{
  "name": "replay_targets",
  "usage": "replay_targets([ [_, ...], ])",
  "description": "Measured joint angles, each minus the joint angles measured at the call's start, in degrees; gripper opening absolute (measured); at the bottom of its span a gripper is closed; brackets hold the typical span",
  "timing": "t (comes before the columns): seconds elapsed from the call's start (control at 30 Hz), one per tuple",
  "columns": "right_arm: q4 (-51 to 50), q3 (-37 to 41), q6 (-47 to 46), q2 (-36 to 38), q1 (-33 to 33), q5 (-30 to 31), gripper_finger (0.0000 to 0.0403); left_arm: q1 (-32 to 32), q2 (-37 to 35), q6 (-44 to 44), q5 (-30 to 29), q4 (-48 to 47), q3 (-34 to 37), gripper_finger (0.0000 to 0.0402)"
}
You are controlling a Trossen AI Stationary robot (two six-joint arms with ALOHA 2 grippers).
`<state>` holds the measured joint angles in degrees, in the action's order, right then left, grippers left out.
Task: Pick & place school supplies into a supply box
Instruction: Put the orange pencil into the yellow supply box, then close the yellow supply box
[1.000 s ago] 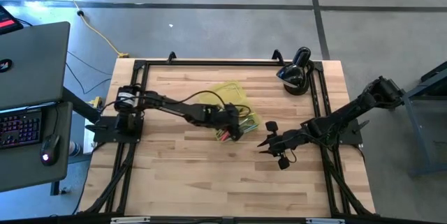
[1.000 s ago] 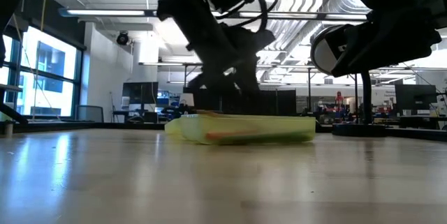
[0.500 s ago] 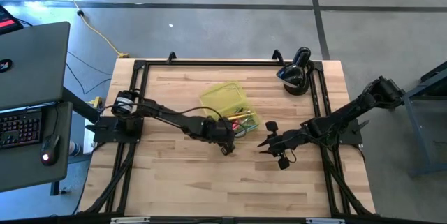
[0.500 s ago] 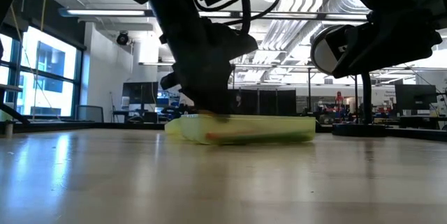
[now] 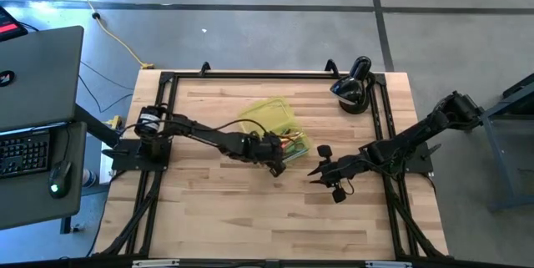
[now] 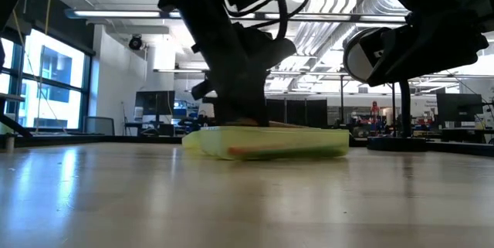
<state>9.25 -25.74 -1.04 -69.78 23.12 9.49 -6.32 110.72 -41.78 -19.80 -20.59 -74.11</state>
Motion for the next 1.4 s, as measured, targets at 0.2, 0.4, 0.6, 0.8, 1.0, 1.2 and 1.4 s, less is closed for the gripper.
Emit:
replay_targets([
  [0.2,0.01,0.0,0.0,0.0,0.01,-0.01,0.0087,0.79,0.0,-0.04,4.58,-0.88,0.0,0.0073],
  [0.4,0.01,0.0,0.0,0.0,0.01,-0.01,0.0087,0.65,0.0,-0.04,4.81,-0.93,0.0,0.0092],
  [0.6,0.01,0.0,-0.44,0.0,-0.01,-0.01,0.0087,0.69,0.0,-0.05,2.66,-1.68,0.0,0.0118],
  [0.8,0.03,0.0,-0.26,0.0,-0.01,-0.01,0.0087,1.21,-1.52,4.58,6.43,-6.76,-0.68,0.0128],
  [1.0,0.86,-0.02,-0.14,0.0,-0.03,1.48,0.0087,3.04,-7.25,0.97,-3.5,-19.32,-3.62,0.0123],
  [1.2,2.64,-0.02,0.0,0.0,-0.01,6.81,0.0087,3.05,-14.89,-8.76,-23.14,-31.37,-3.92,0.0122],
  [1.4,3.05,-0.02,-1.7,0.0,-0.01,7.53,0.0086,3.71,-16.85,-20.77,-24.63,-48.59,-3.56,0.0122],
])
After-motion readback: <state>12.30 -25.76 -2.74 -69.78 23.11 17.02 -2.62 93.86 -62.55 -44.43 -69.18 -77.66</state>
